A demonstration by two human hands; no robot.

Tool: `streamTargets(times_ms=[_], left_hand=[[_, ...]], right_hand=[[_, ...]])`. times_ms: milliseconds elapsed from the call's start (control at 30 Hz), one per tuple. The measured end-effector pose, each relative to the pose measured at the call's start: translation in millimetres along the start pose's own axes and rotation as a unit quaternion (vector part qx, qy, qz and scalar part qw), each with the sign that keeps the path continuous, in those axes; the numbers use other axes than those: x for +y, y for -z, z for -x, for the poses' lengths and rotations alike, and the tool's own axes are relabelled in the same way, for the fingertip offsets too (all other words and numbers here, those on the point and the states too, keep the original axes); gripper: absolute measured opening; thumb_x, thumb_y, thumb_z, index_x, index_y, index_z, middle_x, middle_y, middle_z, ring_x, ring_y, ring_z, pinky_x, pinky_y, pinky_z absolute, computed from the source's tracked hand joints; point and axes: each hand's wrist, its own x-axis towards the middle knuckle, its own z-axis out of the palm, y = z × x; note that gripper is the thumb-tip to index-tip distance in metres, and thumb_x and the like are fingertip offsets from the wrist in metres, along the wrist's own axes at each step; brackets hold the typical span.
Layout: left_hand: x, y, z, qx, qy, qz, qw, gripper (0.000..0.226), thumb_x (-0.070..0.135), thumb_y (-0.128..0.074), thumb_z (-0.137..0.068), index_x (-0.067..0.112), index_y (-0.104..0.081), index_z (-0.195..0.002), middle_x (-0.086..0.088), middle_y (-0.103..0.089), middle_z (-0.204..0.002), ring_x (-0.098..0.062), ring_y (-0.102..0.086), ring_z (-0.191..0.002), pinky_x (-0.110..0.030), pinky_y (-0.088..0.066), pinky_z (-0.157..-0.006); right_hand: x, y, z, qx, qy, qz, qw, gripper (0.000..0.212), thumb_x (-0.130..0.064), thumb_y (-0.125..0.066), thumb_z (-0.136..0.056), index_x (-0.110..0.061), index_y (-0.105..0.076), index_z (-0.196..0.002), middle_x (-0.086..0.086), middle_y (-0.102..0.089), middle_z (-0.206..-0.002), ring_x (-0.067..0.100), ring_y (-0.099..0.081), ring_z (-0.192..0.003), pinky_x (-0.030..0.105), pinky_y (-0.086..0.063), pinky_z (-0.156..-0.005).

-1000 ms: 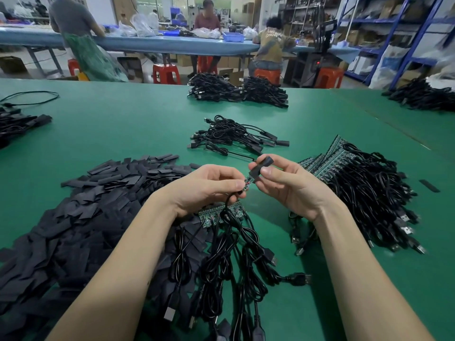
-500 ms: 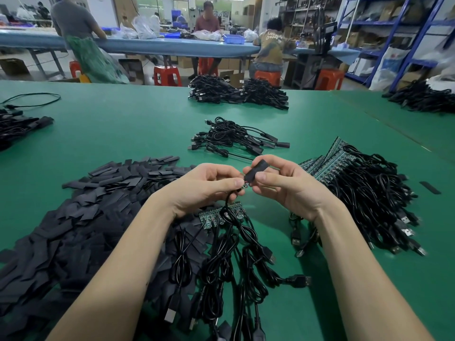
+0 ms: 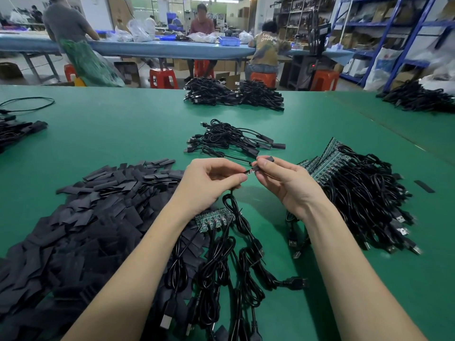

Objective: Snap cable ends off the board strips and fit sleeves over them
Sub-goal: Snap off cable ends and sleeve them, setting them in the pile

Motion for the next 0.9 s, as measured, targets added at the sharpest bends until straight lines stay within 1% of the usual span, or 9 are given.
streamTargets(times_ms=[133,267,333,433,467,567,667,833,900], left_hand=[[0.2,-0.4,0.9,-0.002,-0.002,-0.004,1.000,0.011,0.007,-0.083,-0.081,0.013,-0.080,-0.090,-0.004,-0.078,-0.081,-0.014,-0.074,-0.072,-0.021,-0.056,-0.072],[1.9,-1.1,2.0,-0.006,-0.011,0.000,1.000,0.012,0.007,-0.082,-0.081,0.016,-0.081,-0.088,-0.004,-0.078,-0.079,-0.014,-0.073,-0.070,-0.020,-0.055,-0.070],[1.9,-0.7,1.1,-0.005,-0.013,0.003,1.000,0.013,0.007,-0.082,-0.081,0.018,-0.081,-0.086,-0.003,-0.077,-0.075,-0.012,-0.072,-0.067,-0.017,-0.053,-0.066],[2.0,0.3,0.7,-0.008,-0.006,0.012,1.000,0.010,0.006,-0.082,-0.081,0.015,-0.080,-0.086,-0.002,-0.076,-0.071,-0.007,-0.068,-0.058,-0.012,-0.049,-0.057],[1.9,0.6,0.6,-0.008,-0.007,0.015,1.000,0.010,0.007,-0.082,-0.081,0.014,-0.080,-0.087,-0.003,-0.076,-0.072,-0.008,-0.068,-0.059,-0.013,-0.050,-0.058],[1.7,1.0,-0.7,-0.001,-0.018,0.020,1.000,0.012,0.006,-0.084,-0.079,0.011,-0.077,-0.087,-0.007,-0.077,-0.077,-0.018,-0.074,-0.069,-0.022,-0.057,-0.069],[1.5,0.4,-1.6,0.003,-0.026,0.030,0.999,0.014,0.005,-0.084,-0.078,0.010,-0.074,-0.085,-0.007,-0.076,-0.075,-0.020,-0.074,-0.069,-0.023,-0.057,-0.069],[1.1,0.6,-1.6,0.003,-0.031,0.033,0.999,0.012,0.007,-0.084,-0.079,0.011,-0.074,-0.086,-0.007,-0.076,-0.077,-0.022,-0.075,-0.071,-0.024,-0.058,-0.069],[1.0,-0.9,-2.1,0.011,-0.026,0.041,0.999,0.012,0.006,-0.083,-0.079,0.010,-0.074,-0.085,-0.008,-0.076,-0.076,-0.021,-0.074,-0.070,-0.024,-0.058,-0.069]], right_hand=[[2.9,-1.2,-1.3,-0.001,-0.002,0.000,1.000,0.007,-0.011,-0.078,-0.069,-0.008,-0.081,-0.076,0.008,-0.076,-0.086,0.012,-0.072,-0.074,0.016,-0.057,-0.068],[4.9,-2.3,-0.7,-0.026,-0.019,0.000,0.999,0.011,-0.010,-0.078,-0.071,-0.006,-0.080,-0.082,0.009,-0.076,-0.087,0.013,-0.073,-0.075,0.017,-0.058,-0.069],[6.0,-3.2,-0.8,-0.029,-0.022,-0.003,0.999,0.016,-0.010,-0.077,-0.073,-0.003,-0.077,-0.087,0.010,-0.076,-0.087,0.013,-0.073,-0.075,0.017,-0.058,-0.069],[6.5,-4.0,-1.1,-0.031,-0.024,0.001,0.999,0.020,-0.009,-0.075,-0.076,0.000,-0.074,-0.094,0.010,-0.075,-0.088,0.013,-0.072,-0.074,0.016,-0.058,-0.070],[6.3,-3.8,-0.5,-0.034,-0.027,0.001,0.999,0.019,-0.008,-0.075,-0.077,0.000,-0.074,-0.094,0.010,-0.075,-0.088,0.013,-0.072,-0.074,0.016,-0.058,-0.071],[6.3,-4.1,0.9,-0.039,-0.031,0.001,0.999,0.019,-0.008,-0.075,-0.076,0.000,-0.075,-0.093,0.011,-0.076,-0.090,0.014,-0.073,-0.075,0.017,-0.058,-0.070],[6.9,-5.4,0.9,-0.047,-0.029,0.001,0.998,0.020,-0.009,-0.076,-0.075,0.000,-0.075,-0.094,0.011,-0.076,-0.090,0.014,-0.073,-0.076,0.017,-0.058,-0.071],[8.5,-5.7,0.3,-0.056,-0.027,0.007,0.998,0.019,-0.010,-0.077,-0.076,-0.002,-0.076,-0.093,0.012,-0.076,-0.093,0.014,-0.073,-0.076,0.017,-0.058,-0.072],[8.8,-8.4,0.6,-0.049,-0.010,0.021,0.999,0.021,-0.013,-0.078,-0.076,-0.005,-0.076,-0.095,0.011,-0.076,-0.093,0.013,-0.071,-0.074,0.017,-0.058,-0.071]])
